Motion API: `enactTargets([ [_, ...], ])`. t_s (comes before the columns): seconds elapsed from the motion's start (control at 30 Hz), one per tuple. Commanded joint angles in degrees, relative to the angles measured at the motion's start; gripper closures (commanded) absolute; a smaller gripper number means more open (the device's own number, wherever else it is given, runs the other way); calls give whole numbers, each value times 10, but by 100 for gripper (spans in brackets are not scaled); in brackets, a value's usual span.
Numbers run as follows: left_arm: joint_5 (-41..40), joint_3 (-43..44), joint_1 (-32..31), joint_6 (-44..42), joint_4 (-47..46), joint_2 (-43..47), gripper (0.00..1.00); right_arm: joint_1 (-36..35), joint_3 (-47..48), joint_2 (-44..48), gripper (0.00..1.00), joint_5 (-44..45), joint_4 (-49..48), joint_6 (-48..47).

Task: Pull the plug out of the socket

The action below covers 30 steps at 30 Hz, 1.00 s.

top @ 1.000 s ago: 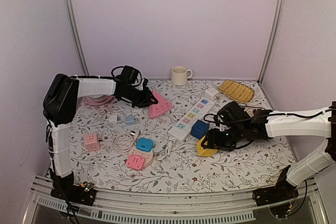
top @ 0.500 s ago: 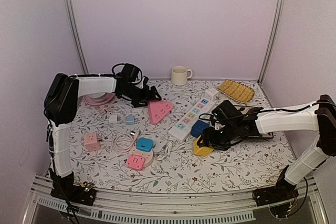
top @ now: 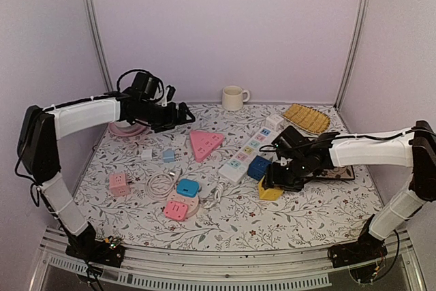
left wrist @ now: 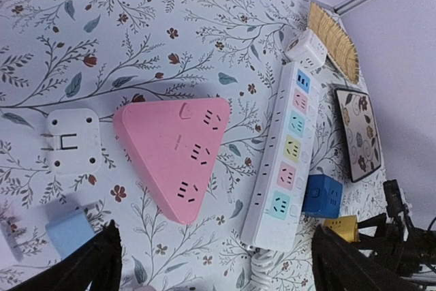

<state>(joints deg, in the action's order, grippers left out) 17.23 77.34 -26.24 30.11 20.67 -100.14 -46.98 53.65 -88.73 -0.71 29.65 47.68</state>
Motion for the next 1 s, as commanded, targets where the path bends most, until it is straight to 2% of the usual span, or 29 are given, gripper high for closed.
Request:
enactTargets([
  [0.0, -17, -64, -1, -14, -2, 60, 3, 5, 36, -12, 30, 42, 60, -16],
  [0.2, -23, -142, -4, -27, 12, 144, 3, 3, 85, -24, 15, 66, 111, -33],
  [0.5, -38, -256, -12, -11, 30, 239, 3, -4, 152, -22, 9, 94, 158, -56],
  [0.73, -28, -323, -16, 7, 38, 295, 4, -52, 233, -66, 7, 71, 110, -93],
  [0.97, -17, -368, -19, 19, 58, 337, 7, -90, 342, -181, 7, -12, 26, -142],
])
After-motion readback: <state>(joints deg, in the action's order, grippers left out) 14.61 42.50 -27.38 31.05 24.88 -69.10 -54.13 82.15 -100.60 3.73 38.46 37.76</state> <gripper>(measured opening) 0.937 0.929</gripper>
